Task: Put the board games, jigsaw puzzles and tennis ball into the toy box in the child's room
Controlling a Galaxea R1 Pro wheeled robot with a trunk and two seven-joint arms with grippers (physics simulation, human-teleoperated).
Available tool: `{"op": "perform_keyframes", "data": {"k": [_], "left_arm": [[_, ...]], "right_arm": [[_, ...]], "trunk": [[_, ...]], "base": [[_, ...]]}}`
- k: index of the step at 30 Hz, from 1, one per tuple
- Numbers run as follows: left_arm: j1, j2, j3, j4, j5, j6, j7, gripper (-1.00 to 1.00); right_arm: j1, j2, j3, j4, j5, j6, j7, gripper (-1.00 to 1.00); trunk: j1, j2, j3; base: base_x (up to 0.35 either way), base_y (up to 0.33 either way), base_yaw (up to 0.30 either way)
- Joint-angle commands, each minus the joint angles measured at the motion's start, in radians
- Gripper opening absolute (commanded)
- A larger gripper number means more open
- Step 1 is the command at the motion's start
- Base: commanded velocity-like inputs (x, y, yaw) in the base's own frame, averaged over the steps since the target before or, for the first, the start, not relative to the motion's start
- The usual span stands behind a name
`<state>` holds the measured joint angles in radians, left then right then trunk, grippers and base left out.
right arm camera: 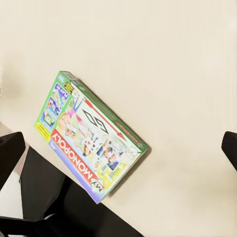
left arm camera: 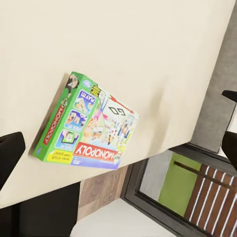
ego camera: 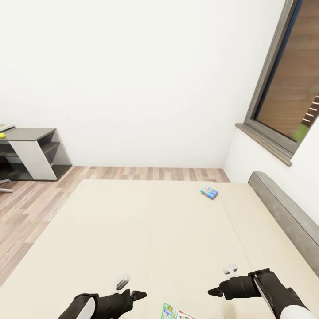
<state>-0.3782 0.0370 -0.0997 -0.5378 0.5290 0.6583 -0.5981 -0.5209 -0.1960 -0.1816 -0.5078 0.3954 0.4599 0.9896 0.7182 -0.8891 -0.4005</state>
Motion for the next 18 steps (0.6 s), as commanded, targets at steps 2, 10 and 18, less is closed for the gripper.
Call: {"op": "perform_keyframes", "data": {"k": [2, 10, 18], "left_arm": [[-0.008, 0.0, -0.005, 0.013, 0.007, 0.003, 0.003, 1.0], [-0.034, -0.021, -0.008, 0.056, 0.001, -0.008, 0.01, 1.0], [-0.042, -0.032, -0.007, 0.067, -0.001, -0.011, 0.014, 1.0]], "right_arm": [[-0.001, 0.001, -0.007, -0.001, 0.007, 0.008, 0.007, 1.0], [-0.001, 0.001, -0.008, -0.001, 0.007, 0.008, 0.009, 1.0], [-0.001, 0.001, -0.008, -0.001, 0.007, 0.01, 0.009, 1.0]], "trunk": [[0.0, -0.001, -0.004], [0.0, -0.001, -0.018], [0.0, -0.001, -0.031]], "base": [[0.0, 0.0, 0.002], [0.0, 0.0, 0.001], [0.0, 0.0, 0.0]]}}
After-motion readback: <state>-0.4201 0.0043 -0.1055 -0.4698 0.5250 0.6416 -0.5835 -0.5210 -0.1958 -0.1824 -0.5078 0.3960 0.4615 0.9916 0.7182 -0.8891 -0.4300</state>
